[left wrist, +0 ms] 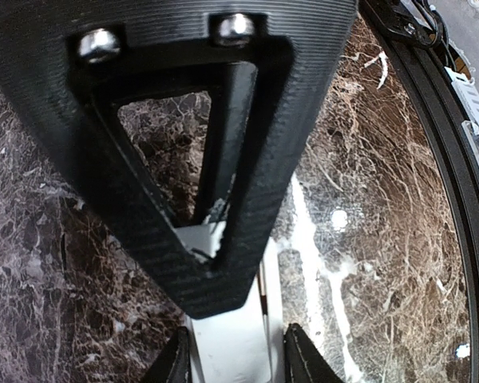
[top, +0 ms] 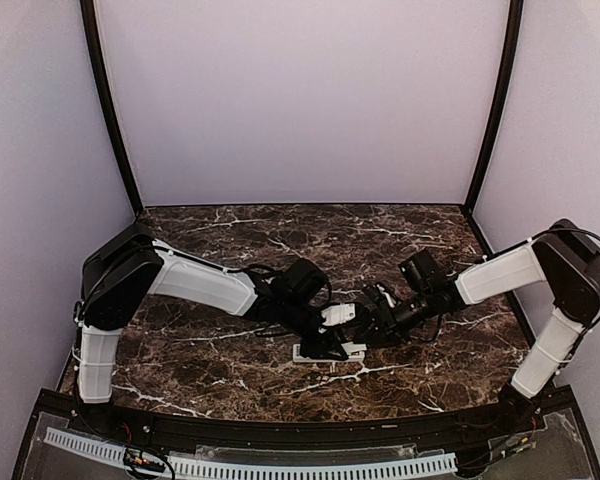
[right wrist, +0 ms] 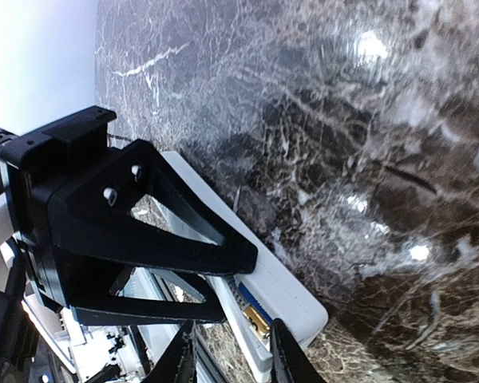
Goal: Load the batteries into the remote control
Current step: Press the battery cover on the remote control.
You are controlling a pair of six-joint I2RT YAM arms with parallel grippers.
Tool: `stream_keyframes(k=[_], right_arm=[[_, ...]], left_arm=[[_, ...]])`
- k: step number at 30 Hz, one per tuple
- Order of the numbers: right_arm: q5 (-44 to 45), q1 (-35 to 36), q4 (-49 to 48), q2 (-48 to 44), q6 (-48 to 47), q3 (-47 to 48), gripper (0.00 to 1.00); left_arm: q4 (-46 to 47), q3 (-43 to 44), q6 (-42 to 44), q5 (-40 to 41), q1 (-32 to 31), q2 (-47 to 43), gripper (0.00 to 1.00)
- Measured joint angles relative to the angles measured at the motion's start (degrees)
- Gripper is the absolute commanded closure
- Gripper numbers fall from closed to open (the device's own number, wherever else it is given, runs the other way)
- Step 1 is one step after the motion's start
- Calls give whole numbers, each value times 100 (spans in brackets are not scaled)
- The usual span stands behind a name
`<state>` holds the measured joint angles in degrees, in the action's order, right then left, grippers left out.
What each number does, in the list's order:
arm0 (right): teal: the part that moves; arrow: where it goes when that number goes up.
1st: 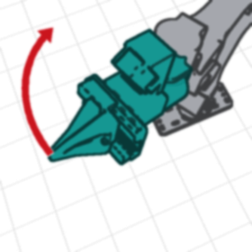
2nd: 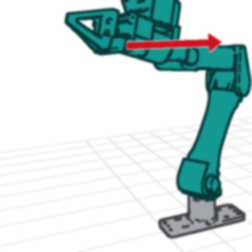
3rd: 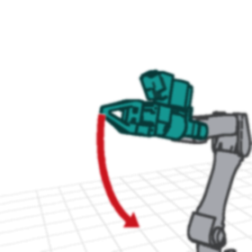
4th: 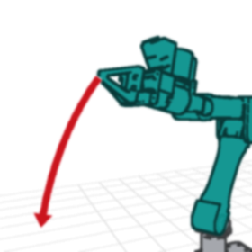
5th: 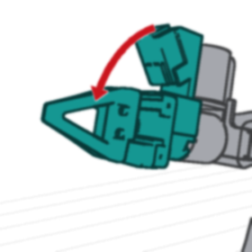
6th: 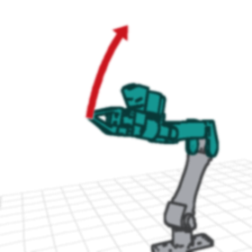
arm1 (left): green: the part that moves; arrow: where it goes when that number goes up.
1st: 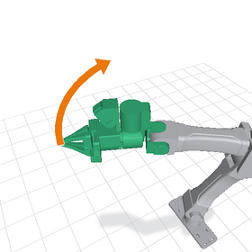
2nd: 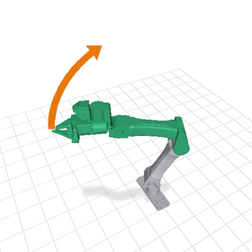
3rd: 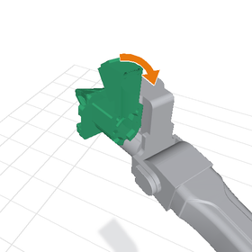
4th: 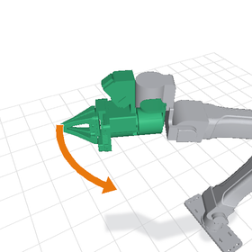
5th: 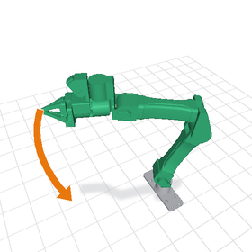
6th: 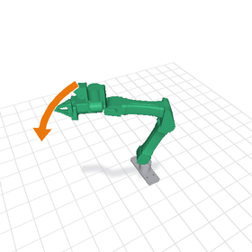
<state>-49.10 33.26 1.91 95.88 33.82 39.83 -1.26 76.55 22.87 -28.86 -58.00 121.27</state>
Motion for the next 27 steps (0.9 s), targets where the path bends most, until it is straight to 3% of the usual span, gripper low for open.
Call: stream_keyframes(k=[11,27], right_arm=[[258,0,501,-61,-188,166,74],[634,-2,940,0,-254,223,69]], left_arm=[[37,-24,4,0,0,-9,100],[61,-37,7,0,0,-11,97]])
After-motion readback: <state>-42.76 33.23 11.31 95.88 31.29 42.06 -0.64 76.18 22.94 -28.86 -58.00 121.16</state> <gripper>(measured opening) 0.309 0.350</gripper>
